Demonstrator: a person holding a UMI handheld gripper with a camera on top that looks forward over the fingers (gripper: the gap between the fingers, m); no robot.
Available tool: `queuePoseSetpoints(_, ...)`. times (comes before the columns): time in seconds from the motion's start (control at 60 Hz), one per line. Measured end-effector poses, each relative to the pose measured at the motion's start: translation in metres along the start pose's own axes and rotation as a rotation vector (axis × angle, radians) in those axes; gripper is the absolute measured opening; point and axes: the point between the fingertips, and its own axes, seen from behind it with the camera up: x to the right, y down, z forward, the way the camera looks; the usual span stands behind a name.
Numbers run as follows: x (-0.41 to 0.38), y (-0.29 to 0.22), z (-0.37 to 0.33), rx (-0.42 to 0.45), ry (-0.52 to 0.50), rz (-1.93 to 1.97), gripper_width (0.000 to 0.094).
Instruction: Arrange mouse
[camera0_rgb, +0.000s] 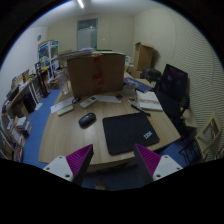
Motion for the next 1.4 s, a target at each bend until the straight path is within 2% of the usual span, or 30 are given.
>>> queuePoseSetpoints(0.183, -0.011, -0.007, 0.044, -0.007, -0.028, 0.005, 0.0840)
queuePoseSetpoints(0.3, -0.048, -0.029, 0.083, 0.100, -0.110, -0.043, 0.0841)
queuePoseSetpoints(0.333, -0.060, -0.028, 0.097, 0.107, -0.132, -0.064, 0.0838)
queuePoseSetpoints(0.483, -0.115, -0.014, 0.158, 0.059, -0.244, -0.099, 0.0843)
queuePoseSetpoints(0.65, -0.153, -0.002, 0.219, 0.000, -0.317, -0.155, 0.0839)
queuePoseSetpoints(0.7, -0.157, 0.000, 0.233, -0.021, -0.320, -0.162, 0.0852)
queuePoseSetpoints(0.733, -0.159, -0.011, 0.242, 0.014, -0.315, -0.172, 0.0838)
queuePoseSetpoints(1.05, -0.179, -0.056, 0.296, 0.061, -0.261, -0.191, 0.0828)
queuePoseSetpoints(1.133, -0.184, -0.060, 0.301, 0.081, -0.254, -0.182, 0.0748)
queuePoseSetpoints(1.15, -0.185, -0.060, 0.301, 0.083, -0.255, -0.182, 0.0762)
queuePoseSetpoints(1.167, -0.186, -0.060, 0.301, 0.083, -0.257, -0.183, 0.0717)
queuePoseSetpoints(1.217, -0.189, -0.059, 0.301, 0.075, -0.257, -0.193, 0.0506)
queuePoseSetpoints(1.233, -0.189, -0.058, 0.301, 0.067, -0.254, -0.193, 0.0483)
queuePoseSetpoints(1.317, -0.188, -0.057, 0.300, 0.023, -0.222, -0.181, 0.0439)
queuePoseSetpoints(1.4, -0.190, -0.056, 0.295, -0.012, -0.213, -0.180, 0.0348)
